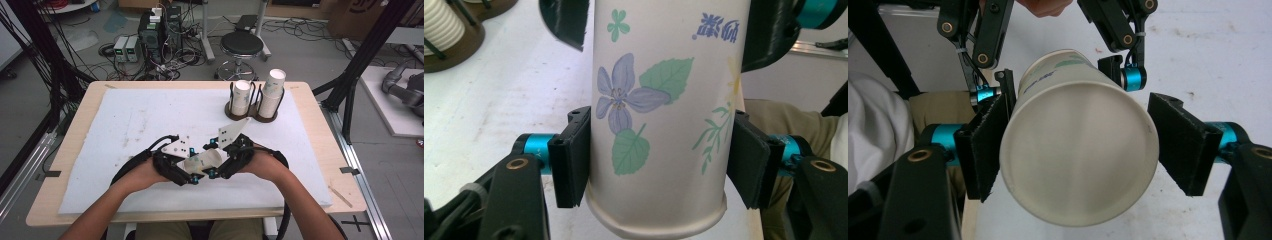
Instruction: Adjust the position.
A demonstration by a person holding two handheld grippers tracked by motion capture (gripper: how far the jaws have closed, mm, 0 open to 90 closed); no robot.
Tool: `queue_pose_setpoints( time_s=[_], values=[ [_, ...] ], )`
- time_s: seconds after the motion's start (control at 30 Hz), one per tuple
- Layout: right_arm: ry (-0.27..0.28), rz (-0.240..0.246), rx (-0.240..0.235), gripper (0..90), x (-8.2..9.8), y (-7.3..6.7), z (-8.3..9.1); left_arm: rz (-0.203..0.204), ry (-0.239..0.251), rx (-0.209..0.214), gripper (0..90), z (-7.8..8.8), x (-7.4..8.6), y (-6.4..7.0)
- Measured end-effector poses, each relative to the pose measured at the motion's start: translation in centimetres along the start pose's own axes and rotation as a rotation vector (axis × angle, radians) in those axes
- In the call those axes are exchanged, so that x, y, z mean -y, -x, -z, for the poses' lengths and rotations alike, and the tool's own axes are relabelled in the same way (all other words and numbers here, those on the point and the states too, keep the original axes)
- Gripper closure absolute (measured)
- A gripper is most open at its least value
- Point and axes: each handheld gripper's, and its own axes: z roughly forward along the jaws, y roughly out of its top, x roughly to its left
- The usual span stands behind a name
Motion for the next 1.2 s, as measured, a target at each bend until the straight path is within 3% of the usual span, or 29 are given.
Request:
queue_pose_setpoints(
  time_s=[0.13,0.17,0.3,0.43,0.47,0.57,0.6,0.73,0.77,0.9,1.2],
  values=[
    [-0.013,0.004,-0.018,30.6,0.0,0.0,-0.2,-0.006,-0.004,0.006,34.4,0.0,0.0,0.0],
    [-0.021,0.016,-0.034,35.5,0.0,0.0,-0.3,-0.009,-0.002,0.008,34.4,-0.1,0.0,0.0],
    [-0.029,0.020,-0.041,36.9,0.1,0.0,-0.3,-0.019,-0.010,0.011,34.5,-0.1,0.0,-0.1],
    [-0.022,0.006,-0.055,37.1,0.1,0.1,-0.2,-0.020,0.018,0.012,31.9,-0.1,0.3,0.1],
    [-0.019,-0.002,-0.055,37.2,0.2,0.1,-0.1,-0.017,0.055,0.010,28.7,-0.1,0.5,0.1],
    [-0.016,-0.016,-0.050,37.2,0.2,0.2,0.1,-0.001,0.090,-0.012,19.0,0.0,0.7,0.2],
    [-0.010,-0.026,-0.052,37.2,0.4,0.2,0.3,0.012,0.122,-0.019,18.8,0.2,1.0,0.1],
    [-0.006,-0.037,-0.051,37.2,0.8,0.3,0.6,0.034,0.165,-0.017,18.9,0.6,1.6,0.0],
    [-0.001,-0.049,-0.046,37.2,1.2,0.3,0.8,0.046,0.202,-0.015,18.8,0.8,2.0,0.0],
    [0.016,-0.076,-0.034,37.1,2.1,0.3,1.0,0.071,0.243,-0.017,18.8,1.1,2.6,0.0],
    [0.123,-0.135,-0.012,37.1,4.7,0.0,1.4,0.130,0.349,-0.031,18.7,1.7,4.1,-0.1]
  ],
)
